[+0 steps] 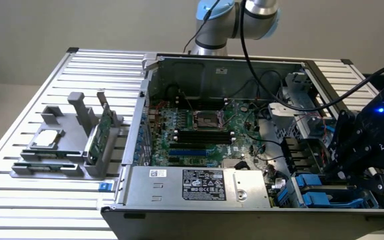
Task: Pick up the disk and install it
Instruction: 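Insert the second disk wire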
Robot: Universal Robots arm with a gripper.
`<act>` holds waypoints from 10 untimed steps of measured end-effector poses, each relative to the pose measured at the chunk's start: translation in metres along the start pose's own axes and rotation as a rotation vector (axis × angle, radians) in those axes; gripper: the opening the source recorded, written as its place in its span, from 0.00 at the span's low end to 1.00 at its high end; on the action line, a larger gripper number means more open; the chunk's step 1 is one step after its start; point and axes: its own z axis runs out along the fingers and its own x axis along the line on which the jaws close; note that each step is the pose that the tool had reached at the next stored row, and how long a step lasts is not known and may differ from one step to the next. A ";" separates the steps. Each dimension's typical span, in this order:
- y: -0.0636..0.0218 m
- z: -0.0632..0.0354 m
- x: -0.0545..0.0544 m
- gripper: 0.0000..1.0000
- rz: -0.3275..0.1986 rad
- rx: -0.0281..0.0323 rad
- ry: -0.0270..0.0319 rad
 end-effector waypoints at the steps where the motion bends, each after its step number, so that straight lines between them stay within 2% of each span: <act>1: 0.0000 0.0000 0.000 0.16 -0.001 0.0001 -0.0001; 10: -0.0001 0.0001 0.001 0.16 -0.004 -0.0002 0.0001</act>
